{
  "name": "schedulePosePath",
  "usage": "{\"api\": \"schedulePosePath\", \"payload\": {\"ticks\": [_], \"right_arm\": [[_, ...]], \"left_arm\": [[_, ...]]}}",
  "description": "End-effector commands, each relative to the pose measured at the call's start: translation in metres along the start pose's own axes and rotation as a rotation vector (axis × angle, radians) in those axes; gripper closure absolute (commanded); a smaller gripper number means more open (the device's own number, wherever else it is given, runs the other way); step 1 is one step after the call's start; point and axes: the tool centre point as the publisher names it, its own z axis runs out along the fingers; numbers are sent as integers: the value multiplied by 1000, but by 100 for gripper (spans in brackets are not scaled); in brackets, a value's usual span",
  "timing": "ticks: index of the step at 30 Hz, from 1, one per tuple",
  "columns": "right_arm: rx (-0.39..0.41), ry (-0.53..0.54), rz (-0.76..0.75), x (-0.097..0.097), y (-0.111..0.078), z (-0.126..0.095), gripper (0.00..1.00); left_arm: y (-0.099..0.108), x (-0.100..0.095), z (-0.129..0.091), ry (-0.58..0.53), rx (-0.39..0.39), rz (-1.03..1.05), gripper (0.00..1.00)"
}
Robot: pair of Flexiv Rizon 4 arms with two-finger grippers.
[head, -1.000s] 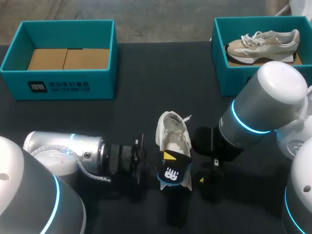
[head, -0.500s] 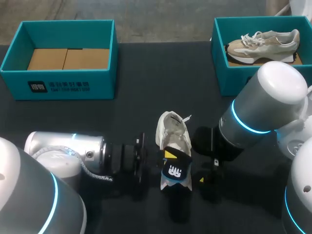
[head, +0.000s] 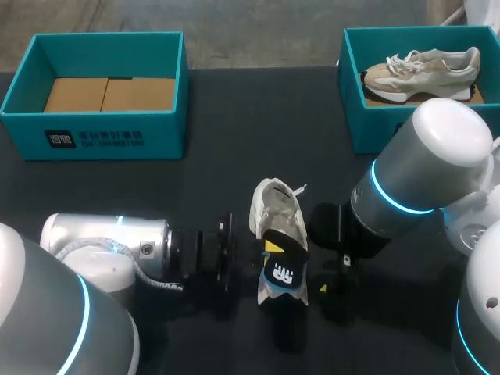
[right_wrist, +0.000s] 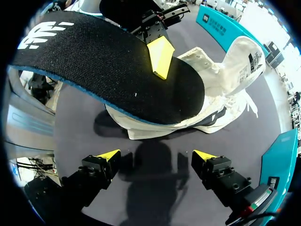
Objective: Take the shoe out of the shoebox, open the shoe tongue, remove and reinsert the insole, then place the shoe into the shoebox
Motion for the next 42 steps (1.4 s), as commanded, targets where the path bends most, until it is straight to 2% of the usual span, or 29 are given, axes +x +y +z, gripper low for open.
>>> {"api": "schedulePosePath", "payload": {"ticks": [1,8,30,31,35,42], "right_arm": [[-1,-1,0,1,0,2,0],[-1,-1,0,1,0,2,0],[-1,-1,0,1,0,2,0],[-1,-1,0,1,0,2,0],[-1,-1,0,1,0,2,0],[-1,-1,0,1,0,2,0]], "left_arm": [[-2,1,2,-6,-19,1,100],[-2,1,2,-9,-51,-4,100],[-10,7,-5,7,-31,-10,100],[-10,7,-6,8,-30,-10,94],[-11,8,-6,8,-29,-9,96],[-12,8,-6,11,-25,-8,89]]}}
